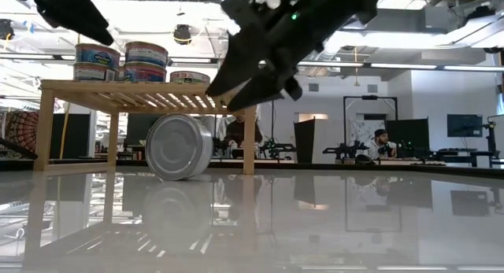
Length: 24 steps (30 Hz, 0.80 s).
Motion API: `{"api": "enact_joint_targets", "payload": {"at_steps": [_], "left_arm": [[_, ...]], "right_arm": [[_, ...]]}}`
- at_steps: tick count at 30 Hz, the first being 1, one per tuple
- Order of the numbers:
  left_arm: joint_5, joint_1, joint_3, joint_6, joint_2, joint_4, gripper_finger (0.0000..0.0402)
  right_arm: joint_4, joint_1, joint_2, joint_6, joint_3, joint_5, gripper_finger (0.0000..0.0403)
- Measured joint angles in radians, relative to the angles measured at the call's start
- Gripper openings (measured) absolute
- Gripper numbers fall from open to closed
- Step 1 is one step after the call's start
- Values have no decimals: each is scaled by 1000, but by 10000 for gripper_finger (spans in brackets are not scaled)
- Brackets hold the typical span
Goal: Stack canned seafood by type on shelf
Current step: Stack the green tuna can on top of the bottom left green tuna can on the shelf
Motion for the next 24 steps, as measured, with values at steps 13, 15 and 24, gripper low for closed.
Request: {"api": "enact_joint_targets", "payload": {"at_steps": [13, 15, 24], "left_arm": [[2, 0, -14, -112, -8, 1, 203], [2, 0, -14, -112, -8, -1, 203], [1, 0, -14, -112, -8, -8, 203]], "right_arm": [[10, -42, 72, -130, 50, -1, 256], [24, -46, 72, -129, 50, -20, 256], [25, -34, 71, -130, 50, -67, 256]]}}
